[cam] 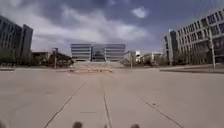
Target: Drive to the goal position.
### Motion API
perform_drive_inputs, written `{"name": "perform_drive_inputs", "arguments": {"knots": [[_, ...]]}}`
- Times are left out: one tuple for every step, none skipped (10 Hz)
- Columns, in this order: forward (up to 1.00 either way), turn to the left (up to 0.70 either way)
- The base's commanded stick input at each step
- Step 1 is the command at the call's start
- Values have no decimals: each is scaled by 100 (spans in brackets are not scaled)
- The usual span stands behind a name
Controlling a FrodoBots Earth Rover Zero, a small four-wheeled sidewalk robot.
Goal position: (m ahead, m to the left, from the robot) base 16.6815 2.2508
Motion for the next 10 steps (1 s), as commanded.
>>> {"name": "perform_drive_inputs", "arguments": {"knots": [[70,-1],[70,-1],[70,-1],[70,-1],[70,-1],[70,-1],[70,-1],[70,-1],[70,-1],[70,-1]]}}
